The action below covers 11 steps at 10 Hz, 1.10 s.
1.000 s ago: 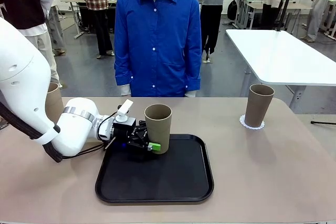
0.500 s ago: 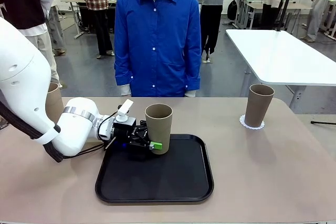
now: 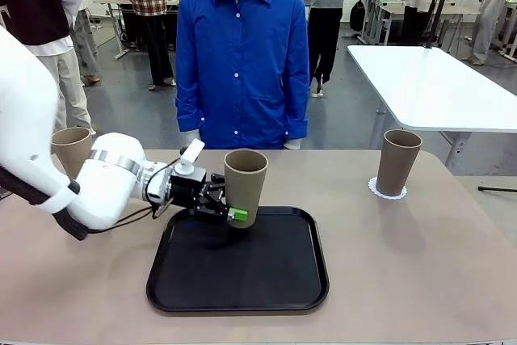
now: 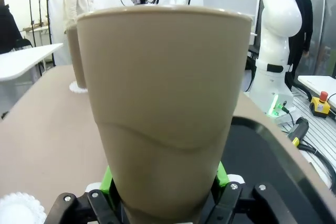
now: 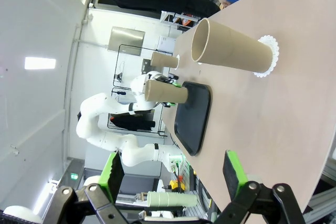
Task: Place coasters on the table and set cups on them.
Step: Take one Reusable plastic cup from the Flat Tray and place it on a coaster set by the human.
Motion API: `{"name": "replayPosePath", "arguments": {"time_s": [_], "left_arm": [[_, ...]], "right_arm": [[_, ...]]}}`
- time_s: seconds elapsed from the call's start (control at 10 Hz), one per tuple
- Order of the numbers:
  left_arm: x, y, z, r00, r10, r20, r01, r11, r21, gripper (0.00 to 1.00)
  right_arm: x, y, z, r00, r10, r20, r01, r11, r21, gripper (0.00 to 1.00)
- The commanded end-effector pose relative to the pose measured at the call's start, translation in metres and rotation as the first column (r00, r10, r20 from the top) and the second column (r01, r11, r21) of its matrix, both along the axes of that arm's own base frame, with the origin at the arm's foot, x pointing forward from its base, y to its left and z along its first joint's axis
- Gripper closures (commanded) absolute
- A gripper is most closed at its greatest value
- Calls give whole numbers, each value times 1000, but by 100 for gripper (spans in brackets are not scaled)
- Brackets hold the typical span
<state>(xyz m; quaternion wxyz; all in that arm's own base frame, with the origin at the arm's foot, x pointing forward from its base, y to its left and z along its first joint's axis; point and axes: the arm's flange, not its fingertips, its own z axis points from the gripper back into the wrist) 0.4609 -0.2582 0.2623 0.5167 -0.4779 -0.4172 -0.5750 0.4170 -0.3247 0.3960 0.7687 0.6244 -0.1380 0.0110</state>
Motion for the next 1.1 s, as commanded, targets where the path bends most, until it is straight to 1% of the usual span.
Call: {"name": "replayPosePath", "arguments": {"time_s": [0.0,0.2,0.3,0.4,0.5,0.6,0.7,0.8,0.9,1.0], "left_arm": [[-13,-2,48,999,4,34,-4,1000,10,100],[-10,-7,81,999,15,30,-15,1000,-17,100],[-6,-10,92,999,38,19,-38,999,-10,100],[-14,-9,94,994,105,7,-105,994,29,100],[-9,-6,90,999,11,44,-10,1000,-22,100],[-9,-6,90,999,11,44,-10,1000,-22,100],[-8,-6,97,999,38,34,-38,999,-1,19],[40,-13,90,992,104,66,-103,995,-18,19],[77,-10,81,990,138,38,-136,989,-55,19],[103,-8,70,991,134,9,-133,989,-72,19]], "right_arm": [[-1,2,0,1000,-4,-3,4,1000,-3,0],[-1,2,0,1000,-4,-3,4,1000,-3,0],[-1,2,0,1000,-4,-3,4,1000,-3,0],[-1,2,0,1000,-4,-3,4,1000,-3,0],[-1,2,0,1000,-4,-3,4,1000,-3,0],[-1,2,0,1000,-4,-3,4,1000,-3,0],[-1,2,0,1000,-4,-3,4,1000,-3,0],[-1,2,0,1000,-4,-3,4,1000,-3,0],[-1,2,0,1000,-4,-3,4,1000,-3,0],[-1,2,0,1000,-4,-3,4,1000,-3,0]]}}
